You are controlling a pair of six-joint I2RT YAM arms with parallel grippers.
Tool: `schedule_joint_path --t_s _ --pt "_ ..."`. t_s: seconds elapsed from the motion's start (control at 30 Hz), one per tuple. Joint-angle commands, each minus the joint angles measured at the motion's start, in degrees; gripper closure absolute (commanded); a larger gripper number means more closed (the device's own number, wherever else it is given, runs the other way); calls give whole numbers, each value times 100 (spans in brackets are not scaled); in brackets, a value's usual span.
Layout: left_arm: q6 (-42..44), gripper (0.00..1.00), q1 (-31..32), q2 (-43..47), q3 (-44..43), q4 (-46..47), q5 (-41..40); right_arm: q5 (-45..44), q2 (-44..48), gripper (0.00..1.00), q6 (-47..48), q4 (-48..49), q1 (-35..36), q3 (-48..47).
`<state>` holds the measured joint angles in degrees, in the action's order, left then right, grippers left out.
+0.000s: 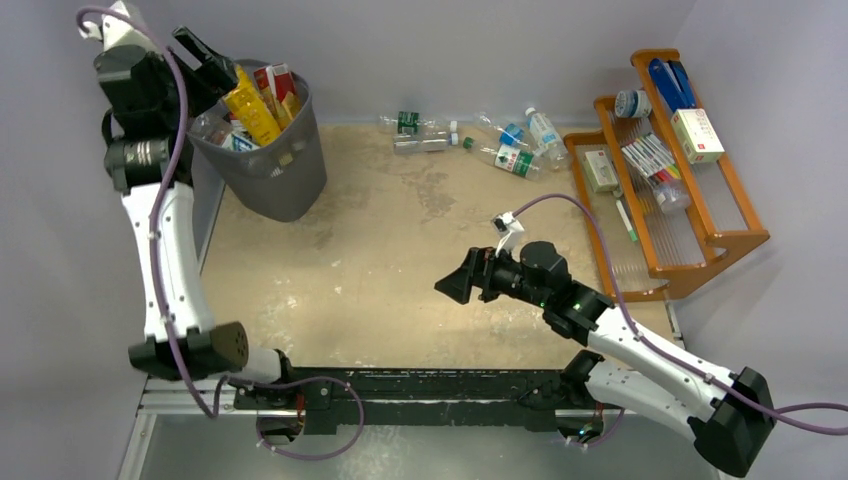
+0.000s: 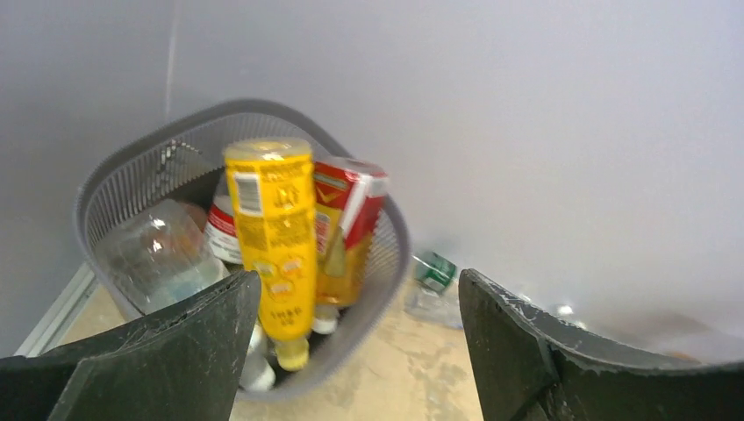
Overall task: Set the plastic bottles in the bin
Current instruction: Place the plastic bottle in the trash bin.
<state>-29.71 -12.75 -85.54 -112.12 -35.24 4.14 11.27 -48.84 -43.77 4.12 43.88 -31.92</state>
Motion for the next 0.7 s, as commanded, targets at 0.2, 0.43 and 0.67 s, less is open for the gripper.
schedule_joint_path --t_s 0.2,0.43,0.67 --pt "-633 16 -39 2148 2824 251 1495 -63 523 0 258 -818 16 -176" --pt "-521 15 630 3233 3740 -480 1264 24 1503 0 -200 -913 16 392" --pt "-1017 14 652 3679 3989 -534 1190 16 2125 0 -189 -1254 16 323"
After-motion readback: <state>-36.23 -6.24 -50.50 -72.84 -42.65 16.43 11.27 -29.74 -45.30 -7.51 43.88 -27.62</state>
